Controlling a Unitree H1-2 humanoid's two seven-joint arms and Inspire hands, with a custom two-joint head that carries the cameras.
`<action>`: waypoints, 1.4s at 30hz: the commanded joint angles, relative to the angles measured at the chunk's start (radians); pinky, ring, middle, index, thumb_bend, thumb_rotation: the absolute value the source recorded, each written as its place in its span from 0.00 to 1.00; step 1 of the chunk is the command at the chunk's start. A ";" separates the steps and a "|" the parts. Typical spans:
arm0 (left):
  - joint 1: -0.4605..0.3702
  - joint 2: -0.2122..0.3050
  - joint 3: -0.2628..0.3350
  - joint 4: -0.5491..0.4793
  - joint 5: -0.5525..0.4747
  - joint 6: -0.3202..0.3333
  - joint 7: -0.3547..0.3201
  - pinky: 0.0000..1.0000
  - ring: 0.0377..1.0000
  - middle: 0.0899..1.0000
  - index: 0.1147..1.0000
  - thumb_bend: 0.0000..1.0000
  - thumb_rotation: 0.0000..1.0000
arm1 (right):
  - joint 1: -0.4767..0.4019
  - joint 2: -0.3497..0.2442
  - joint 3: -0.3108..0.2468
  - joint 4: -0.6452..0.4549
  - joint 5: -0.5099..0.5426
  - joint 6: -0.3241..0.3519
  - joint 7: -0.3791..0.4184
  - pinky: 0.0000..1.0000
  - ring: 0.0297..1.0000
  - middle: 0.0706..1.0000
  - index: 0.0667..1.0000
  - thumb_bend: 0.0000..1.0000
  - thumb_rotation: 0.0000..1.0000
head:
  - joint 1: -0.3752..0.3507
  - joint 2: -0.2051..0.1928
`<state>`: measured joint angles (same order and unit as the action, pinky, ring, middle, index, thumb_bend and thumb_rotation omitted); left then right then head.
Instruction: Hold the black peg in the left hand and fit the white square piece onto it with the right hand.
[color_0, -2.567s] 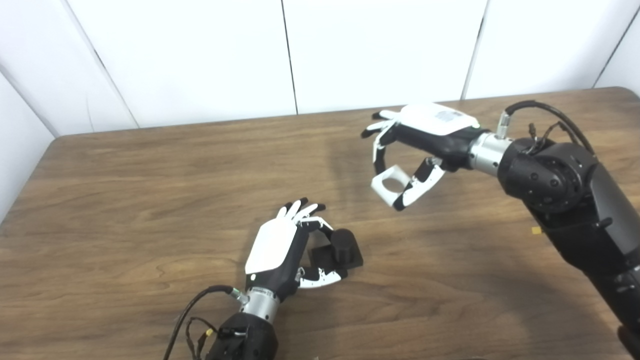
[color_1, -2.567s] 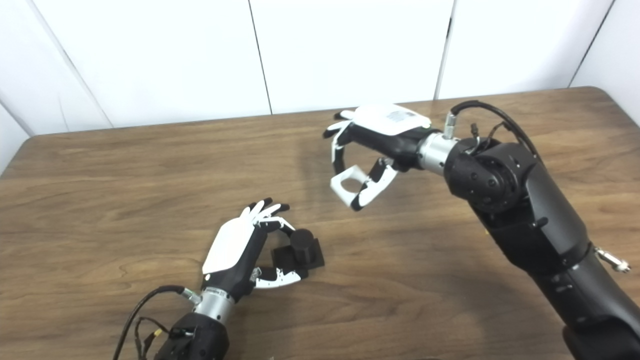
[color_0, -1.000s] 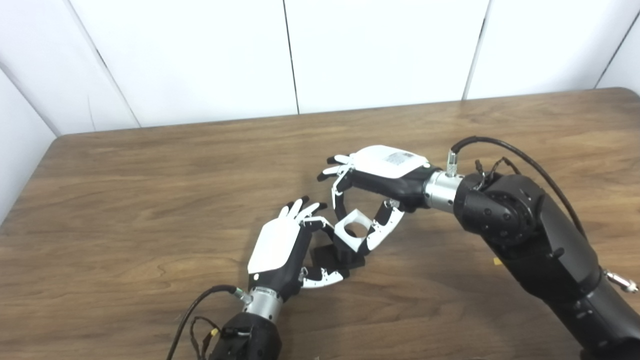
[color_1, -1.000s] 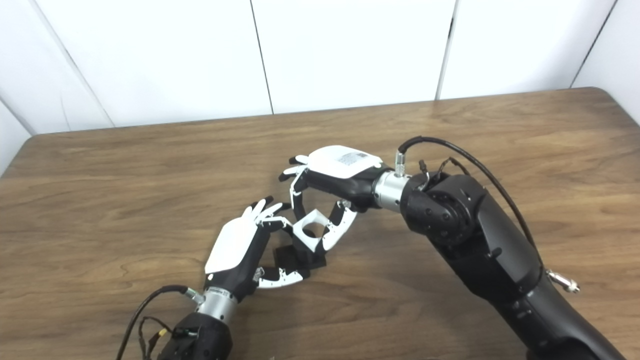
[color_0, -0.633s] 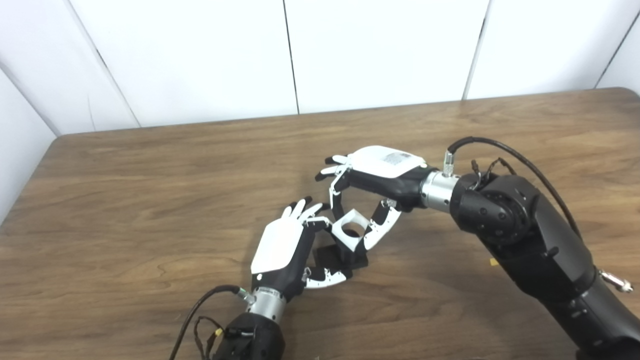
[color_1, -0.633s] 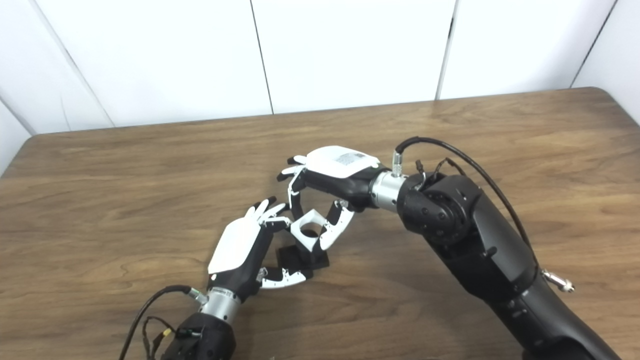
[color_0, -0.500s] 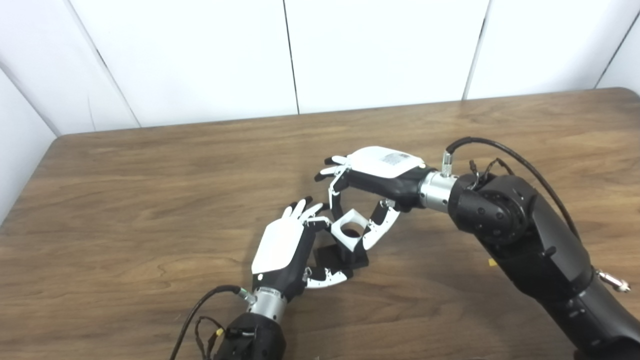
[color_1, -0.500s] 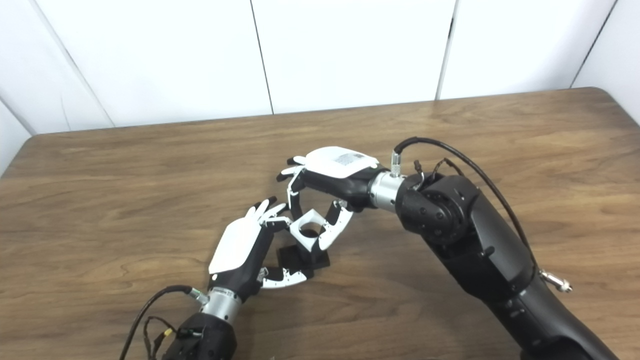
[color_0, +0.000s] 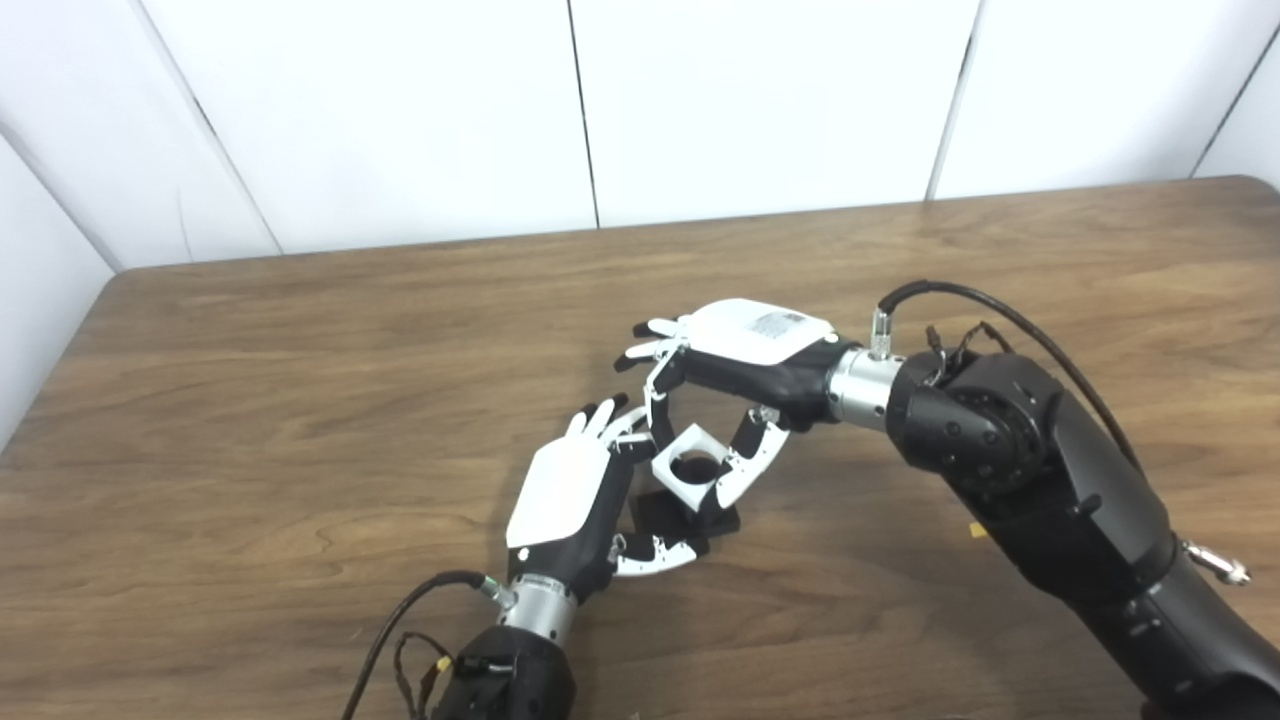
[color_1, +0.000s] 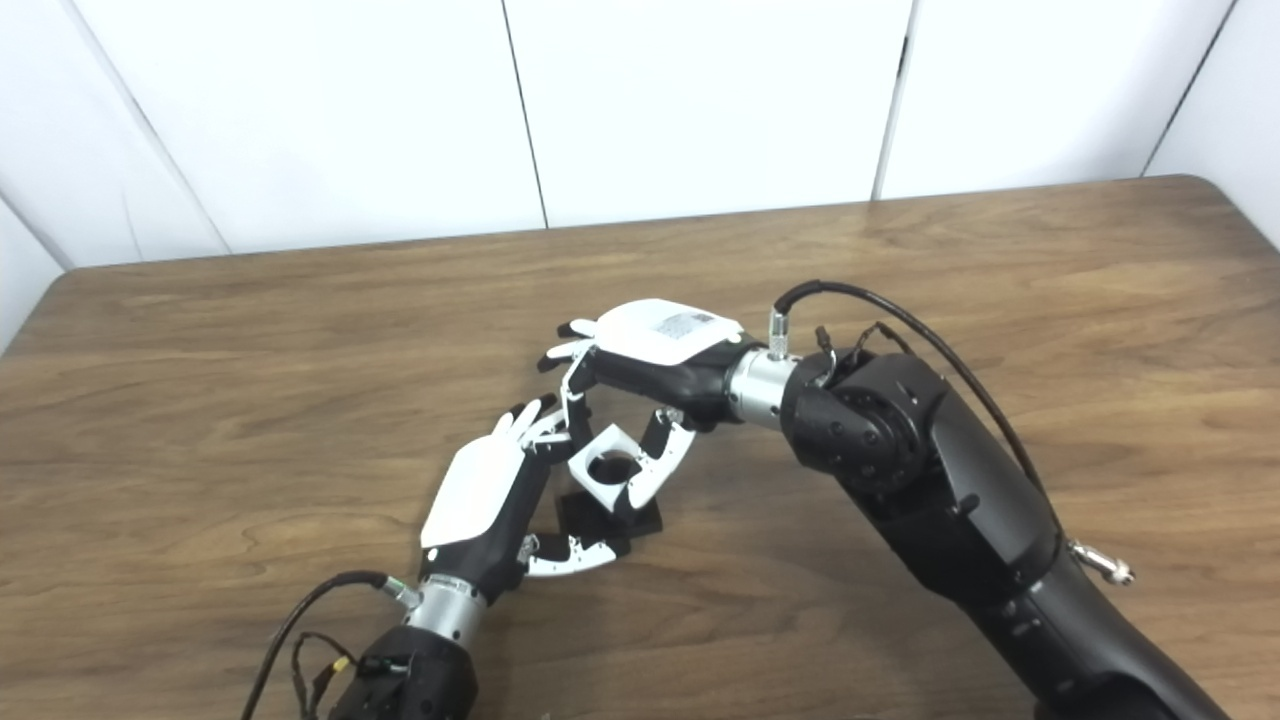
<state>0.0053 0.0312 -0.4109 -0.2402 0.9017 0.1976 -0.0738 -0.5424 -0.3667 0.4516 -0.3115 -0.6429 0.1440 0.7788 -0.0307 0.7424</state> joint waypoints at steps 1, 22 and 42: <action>-0.024 -0.008 -0.004 0.012 0.009 0.005 0.000 1.00 0.99 0.88 0.42 0.52 0.07 | -0.030 -0.002 0.001 -0.010 0.003 -0.022 -0.009 1.00 1.00 0.91 0.46 0.52 0.16 | 0.000 0.004; -0.015 -0.003 0.000 -0.017 0.009 0.022 -0.011 1.00 0.99 0.88 0.42 0.52 0.07 | -0.015 -0.029 0.007 -0.016 0.011 -0.026 0.006 0.99 1.00 0.92 0.46 0.52 0.16 | -0.010 0.014; -0.006 0.001 0.010 -0.031 -0.004 0.022 -0.017 1.00 1.00 0.88 0.42 0.52 0.07 | 0.021 -0.044 -0.010 0.012 0.033 -0.011 -0.014 0.96 1.00 0.92 0.59 0.79 0.25 | -0.007 0.009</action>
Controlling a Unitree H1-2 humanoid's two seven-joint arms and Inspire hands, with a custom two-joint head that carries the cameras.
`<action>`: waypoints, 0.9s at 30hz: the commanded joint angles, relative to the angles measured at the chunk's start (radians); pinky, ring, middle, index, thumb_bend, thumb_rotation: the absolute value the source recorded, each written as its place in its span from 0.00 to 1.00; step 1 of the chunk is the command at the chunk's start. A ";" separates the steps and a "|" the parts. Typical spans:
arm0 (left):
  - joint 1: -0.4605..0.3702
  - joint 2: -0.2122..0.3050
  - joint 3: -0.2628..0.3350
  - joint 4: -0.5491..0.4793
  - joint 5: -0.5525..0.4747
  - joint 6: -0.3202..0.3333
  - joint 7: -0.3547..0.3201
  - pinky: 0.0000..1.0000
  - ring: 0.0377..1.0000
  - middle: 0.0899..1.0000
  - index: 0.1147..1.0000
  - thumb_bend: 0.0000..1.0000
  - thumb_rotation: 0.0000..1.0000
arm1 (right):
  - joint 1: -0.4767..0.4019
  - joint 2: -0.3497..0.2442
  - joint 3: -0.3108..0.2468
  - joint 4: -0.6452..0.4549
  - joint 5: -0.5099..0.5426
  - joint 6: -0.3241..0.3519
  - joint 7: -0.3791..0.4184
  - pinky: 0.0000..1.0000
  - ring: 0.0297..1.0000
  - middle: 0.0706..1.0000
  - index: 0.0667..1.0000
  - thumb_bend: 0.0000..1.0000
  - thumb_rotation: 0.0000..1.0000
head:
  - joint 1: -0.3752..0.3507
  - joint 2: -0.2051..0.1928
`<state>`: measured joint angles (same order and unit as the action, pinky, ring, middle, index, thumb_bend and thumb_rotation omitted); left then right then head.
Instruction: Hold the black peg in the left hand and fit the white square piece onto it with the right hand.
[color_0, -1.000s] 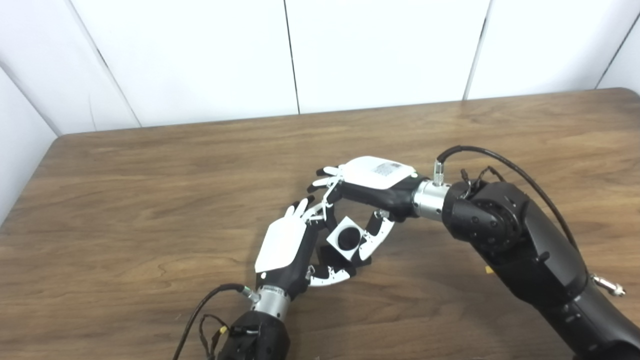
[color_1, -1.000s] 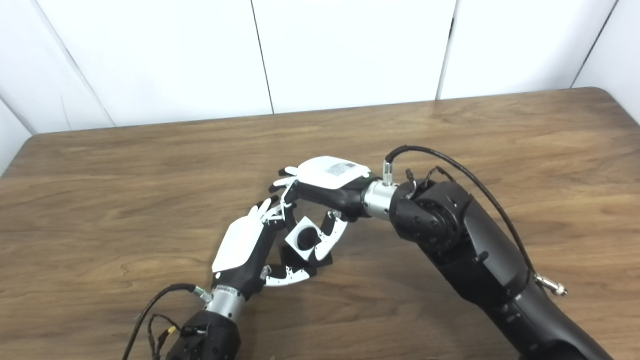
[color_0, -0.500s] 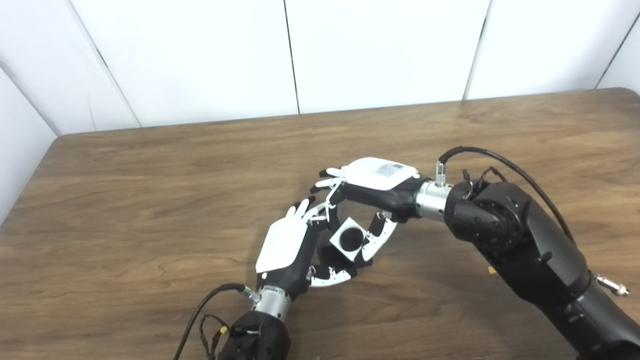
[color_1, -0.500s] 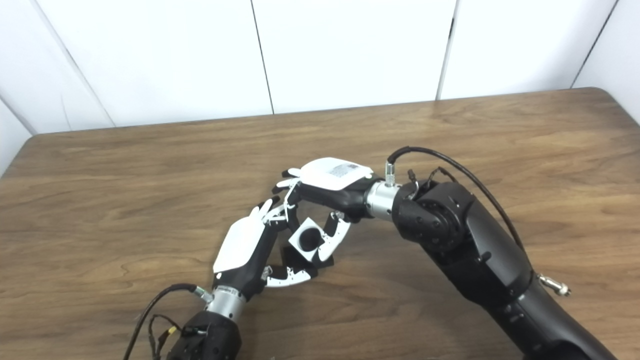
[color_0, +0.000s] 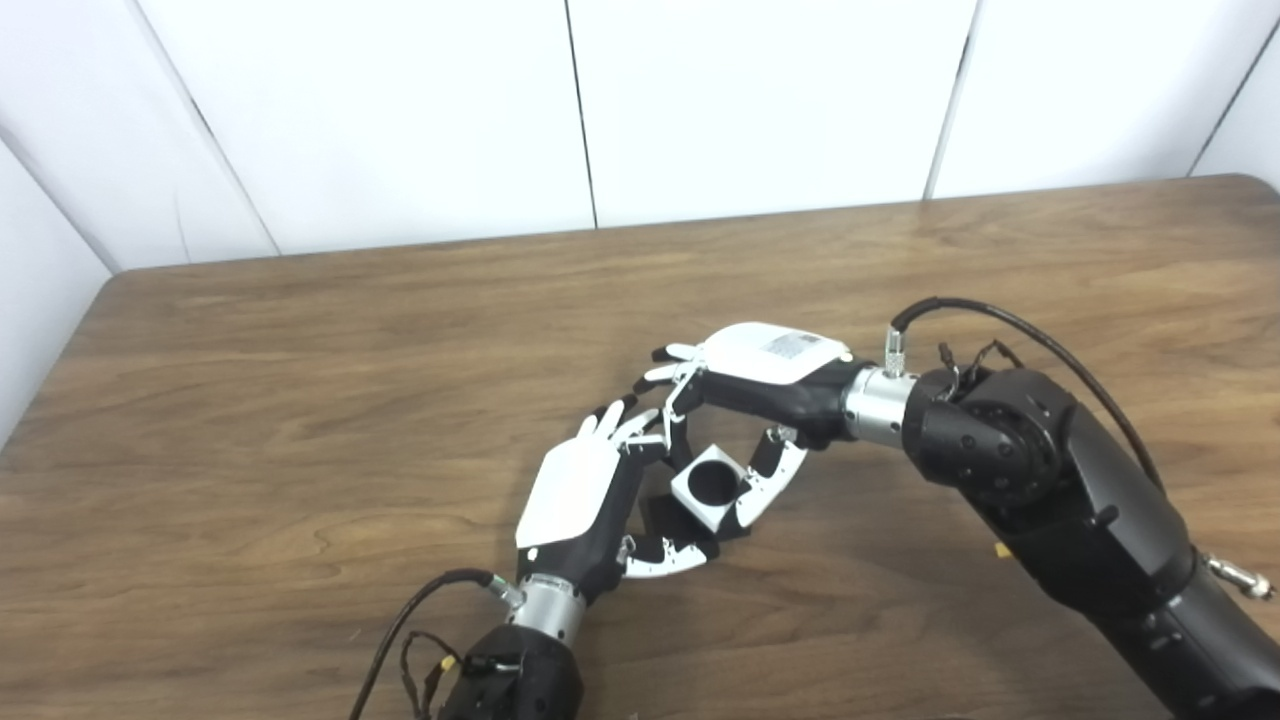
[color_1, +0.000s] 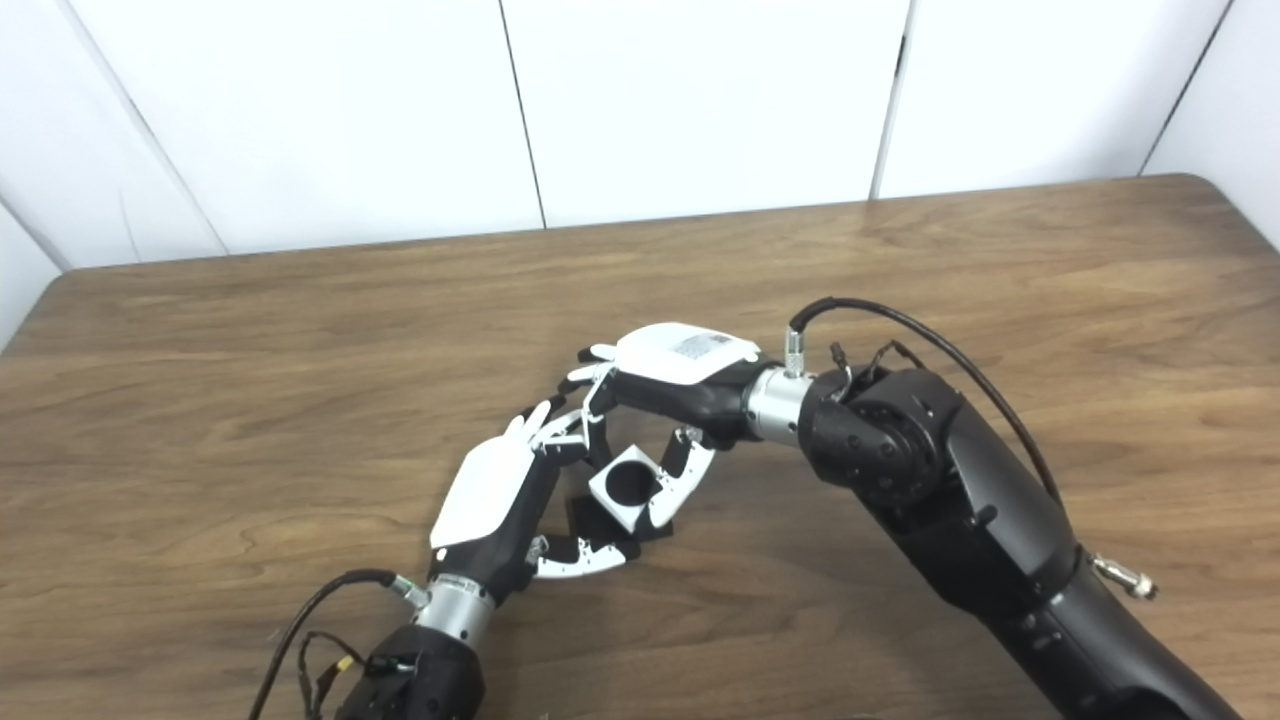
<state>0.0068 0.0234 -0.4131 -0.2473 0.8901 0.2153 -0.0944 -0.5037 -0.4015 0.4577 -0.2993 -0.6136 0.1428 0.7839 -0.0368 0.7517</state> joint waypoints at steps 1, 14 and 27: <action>-0.008 0.009 0.013 -0.024 0.006 0.003 0.004 1.00 1.00 0.88 0.42 0.52 0.07 | -0.015 -0.009 -0.017 0.003 0.006 -0.011 -0.021 0.95 1.00 0.92 0.63 0.86 0.29 | -0.001 0.000; -0.016 0.019 -0.002 -0.017 0.032 0.012 -0.027 1.00 0.99 0.89 0.69 0.82 0.36 | 0.003 -0.002 -0.037 -0.010 0.010 0.017 -0.021 0.96 1.00 0.92 0.70 1.00 0.39 | 0.003 -0.004; -0.024 0.013 0.010 0.000 0.004 0.035 -0.036 1.00 0.98 0.91 0.89 1.00 0.48 | -0.004 -0.004 -0.047 -0.008 0.020 0.029 -0.026 0.97 1.00 0.92 0.68 1.00 0.38 | 0.006 -0.009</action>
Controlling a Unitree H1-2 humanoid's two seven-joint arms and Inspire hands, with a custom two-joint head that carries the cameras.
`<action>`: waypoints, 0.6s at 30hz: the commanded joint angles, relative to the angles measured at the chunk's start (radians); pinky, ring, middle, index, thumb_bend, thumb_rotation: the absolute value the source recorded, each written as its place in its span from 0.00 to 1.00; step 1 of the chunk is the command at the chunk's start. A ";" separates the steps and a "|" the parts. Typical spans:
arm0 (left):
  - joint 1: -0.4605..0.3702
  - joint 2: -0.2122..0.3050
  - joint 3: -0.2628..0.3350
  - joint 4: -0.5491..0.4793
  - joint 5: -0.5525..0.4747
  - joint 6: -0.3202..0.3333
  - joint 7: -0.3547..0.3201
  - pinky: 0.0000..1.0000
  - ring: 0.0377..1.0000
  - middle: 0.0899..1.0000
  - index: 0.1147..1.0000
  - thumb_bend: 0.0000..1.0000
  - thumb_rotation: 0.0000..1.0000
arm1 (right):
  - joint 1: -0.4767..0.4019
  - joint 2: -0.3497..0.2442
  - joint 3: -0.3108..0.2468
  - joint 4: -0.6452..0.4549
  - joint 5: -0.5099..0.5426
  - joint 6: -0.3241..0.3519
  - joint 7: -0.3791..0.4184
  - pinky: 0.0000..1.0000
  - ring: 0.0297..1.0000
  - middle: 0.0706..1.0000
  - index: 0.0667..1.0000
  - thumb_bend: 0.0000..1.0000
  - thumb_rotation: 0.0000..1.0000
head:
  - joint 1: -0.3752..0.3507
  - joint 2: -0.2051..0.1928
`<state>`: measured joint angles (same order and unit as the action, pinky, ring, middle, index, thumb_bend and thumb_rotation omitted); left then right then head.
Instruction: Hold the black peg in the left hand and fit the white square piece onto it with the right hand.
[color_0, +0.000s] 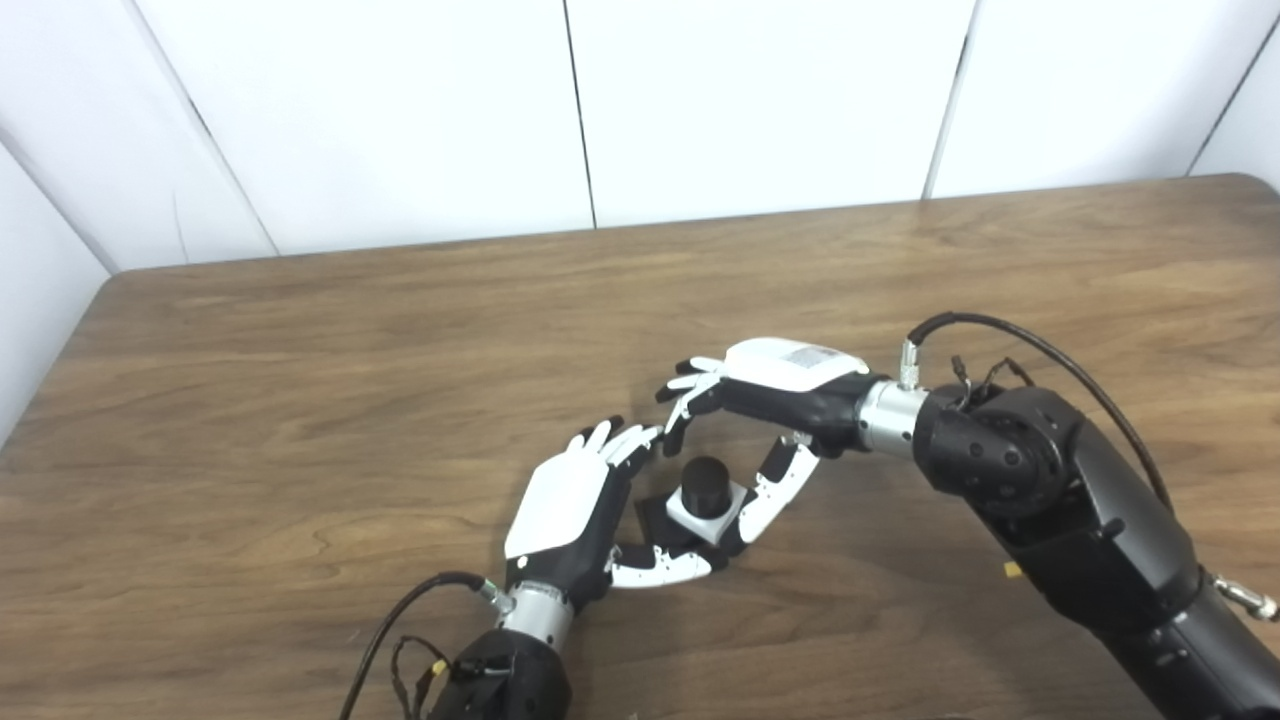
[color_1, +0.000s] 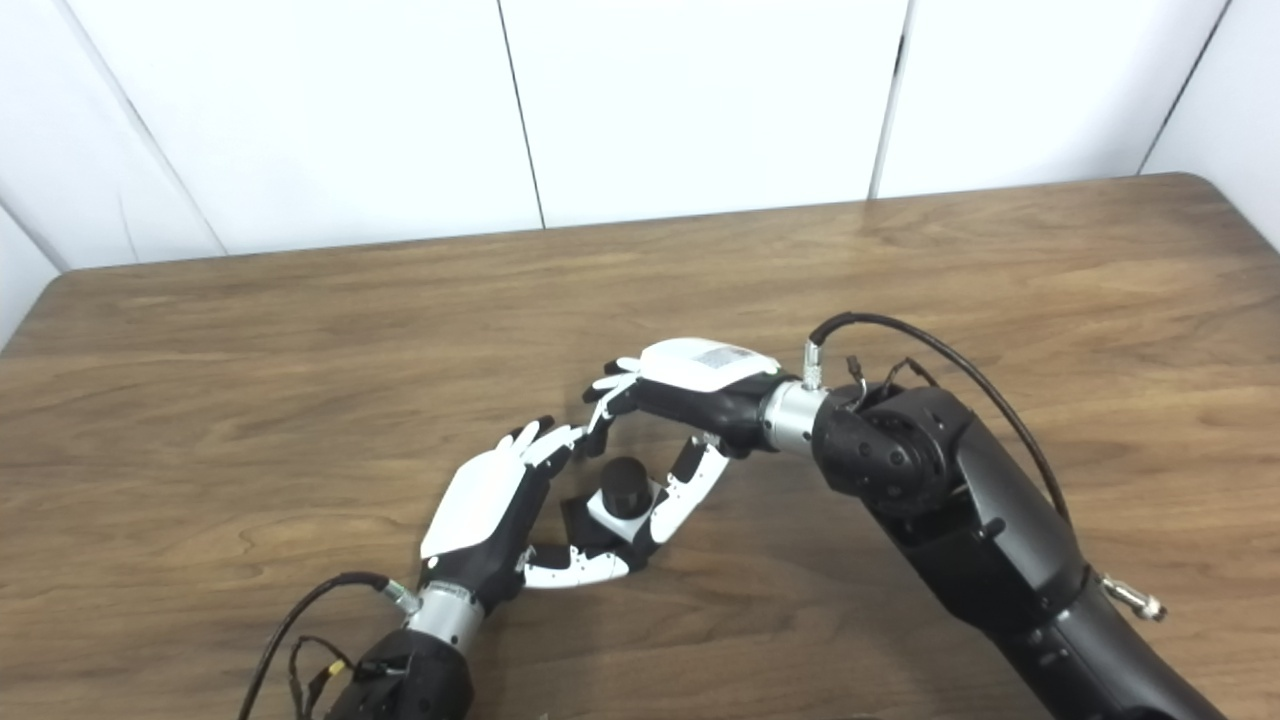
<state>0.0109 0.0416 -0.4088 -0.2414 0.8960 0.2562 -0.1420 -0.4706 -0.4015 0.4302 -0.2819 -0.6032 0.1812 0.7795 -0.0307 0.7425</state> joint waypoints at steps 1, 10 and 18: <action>-0.029 -0.006 0.006 -0.004 -0.005 -0.005 0.010 1.00 0.99 0.92 0.89 1.00 0.48 | -0.037 -0.005 -0.020 -0.025 0.011 -0.011 -0.022 0.97 1.00 0.92 0.68 1.00 0.38 | 0.000 0.000; -0.035 -0.001 0.015 -0.019 -0.020 0.004 -0.014 1.00 1.00 0.95 0.94 1.00 0.49 | -0.042 -0.009 -0.037 -0.019 0.016 -0.011 -0.030 0.97 1.00 0.93 0.68 0.99 0.39 | 0.003 -0.008; -0.034 0.016 0.031 -0.070 0.001 -0.002 -0.015 1.00 0.97 0.93 0.94 1.00 0.60 | -0.039 -0.018 -0.080 -0.017 0.030 -0.004 -0.039 0.97 1.00 0.92 0.70 1.00 0.38 | 0.003 -0.020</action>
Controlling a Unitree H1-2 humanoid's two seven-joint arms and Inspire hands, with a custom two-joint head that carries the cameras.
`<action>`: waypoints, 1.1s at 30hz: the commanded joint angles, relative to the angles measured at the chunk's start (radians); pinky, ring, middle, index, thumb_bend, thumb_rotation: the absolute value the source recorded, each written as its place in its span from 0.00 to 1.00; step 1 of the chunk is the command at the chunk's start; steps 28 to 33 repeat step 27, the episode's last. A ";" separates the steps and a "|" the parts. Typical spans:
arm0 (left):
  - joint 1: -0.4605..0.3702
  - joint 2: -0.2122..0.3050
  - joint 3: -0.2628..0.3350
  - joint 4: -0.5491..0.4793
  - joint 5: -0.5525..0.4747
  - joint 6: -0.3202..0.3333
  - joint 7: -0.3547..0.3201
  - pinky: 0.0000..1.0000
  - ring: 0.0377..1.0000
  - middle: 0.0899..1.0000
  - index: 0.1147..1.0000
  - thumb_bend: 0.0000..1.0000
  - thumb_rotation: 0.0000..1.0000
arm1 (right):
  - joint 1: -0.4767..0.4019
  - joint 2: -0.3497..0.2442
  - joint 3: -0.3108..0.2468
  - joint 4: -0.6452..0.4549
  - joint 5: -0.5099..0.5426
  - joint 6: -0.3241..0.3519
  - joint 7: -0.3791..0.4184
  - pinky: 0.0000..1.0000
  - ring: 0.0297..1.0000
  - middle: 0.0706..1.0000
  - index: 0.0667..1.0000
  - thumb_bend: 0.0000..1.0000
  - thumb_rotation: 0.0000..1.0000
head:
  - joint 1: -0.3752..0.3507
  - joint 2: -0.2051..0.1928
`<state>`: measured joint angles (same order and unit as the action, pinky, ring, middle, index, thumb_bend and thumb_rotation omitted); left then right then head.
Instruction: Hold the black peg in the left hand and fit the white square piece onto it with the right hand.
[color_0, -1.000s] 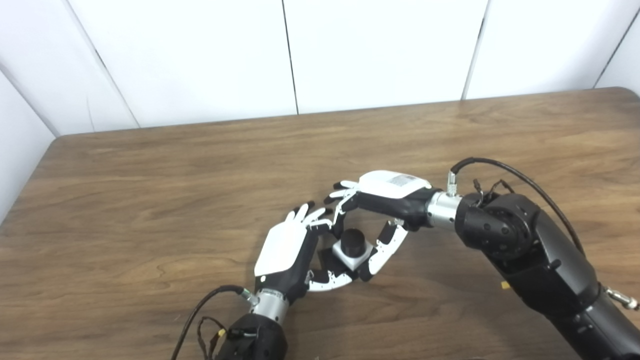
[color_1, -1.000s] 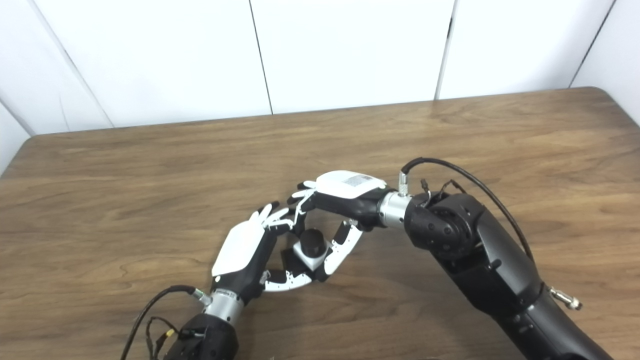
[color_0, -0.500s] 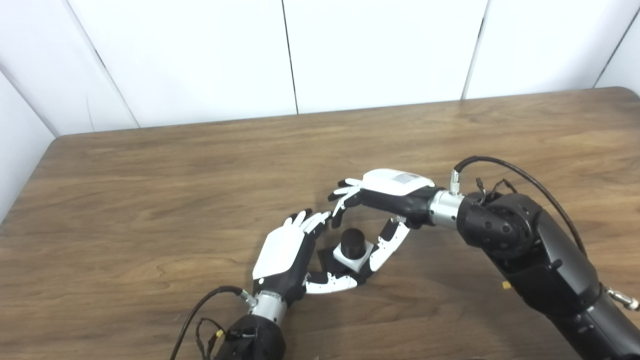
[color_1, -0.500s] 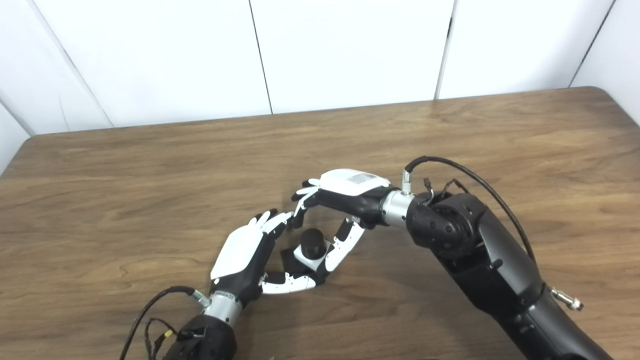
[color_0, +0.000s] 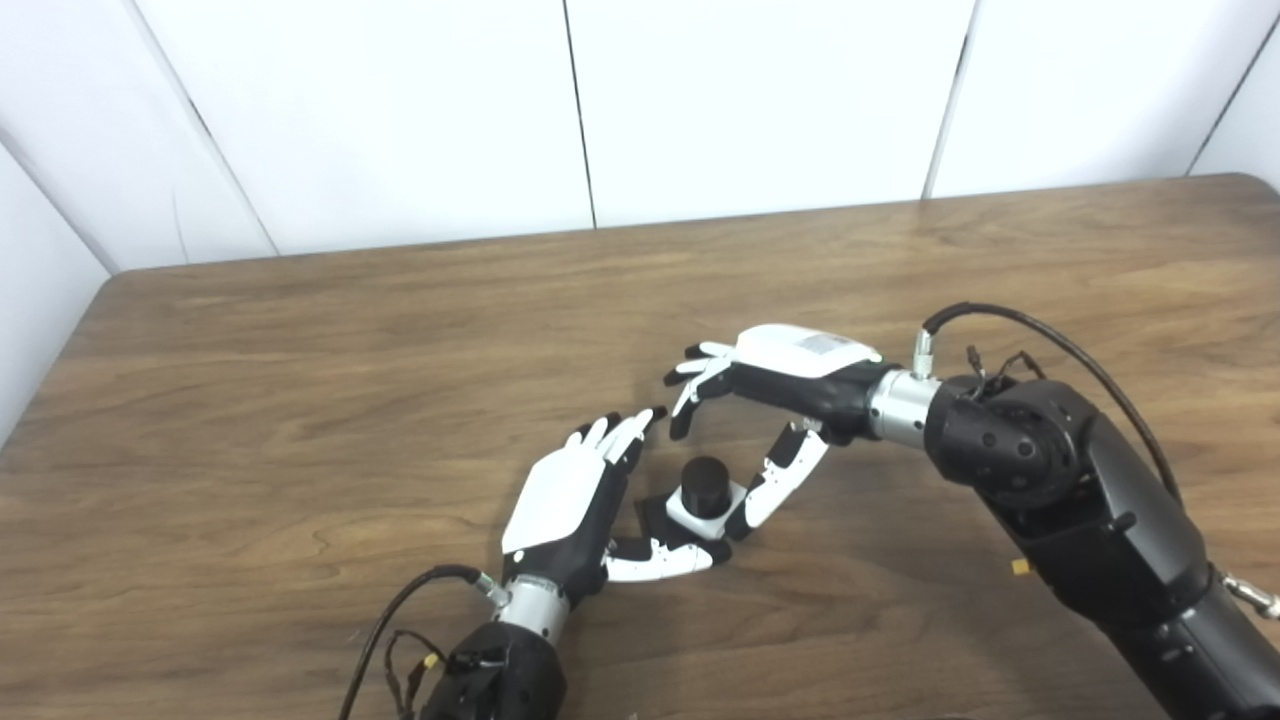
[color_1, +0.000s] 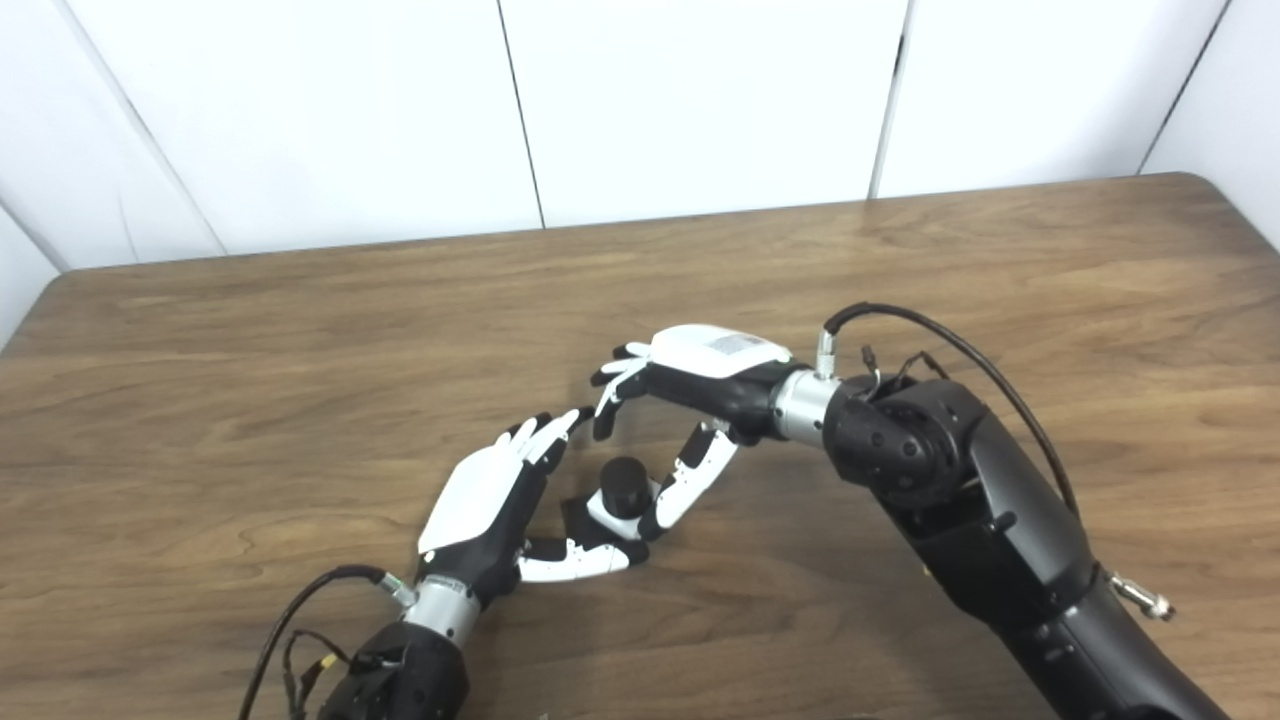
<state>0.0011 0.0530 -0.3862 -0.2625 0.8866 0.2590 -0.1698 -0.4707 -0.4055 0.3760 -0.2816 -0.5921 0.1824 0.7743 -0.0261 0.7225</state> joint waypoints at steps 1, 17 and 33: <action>-0.023 0.007 0.011 -0.055 0.011 -0.008 0.016 1.00 0.97 0.92 0.94 1.00 0.63 | -0.038 -0.016 -0.032 -0.018 0.022 -0.004 -0.033 0.97 1.00 0.93 0.71 1.00 0.39 | 0.002 -0.001; -0.017 0.007 0.186 -0.146 -0.215 -0.010 0.029 0.85 0.96 0.97 1.00 0.87 0.88 | 0.015 -0.062 -0.195 -0.017 0.116 0.034 -0.109 0.88 0.96 0.91 0.82 0.91 0.63 | 0.001 -0.025; -0.013 0.004 0.352 -0.128 -0.521 -0.043 0.036 0.99 1.00 0.99 1.00 0.68 1.00 | 0.203 0.093 -0.439 0.022 0.386 0.105 -0.302 0.82 0.90 0.92 0.88 0.72 0.82 | -0.021 -0.033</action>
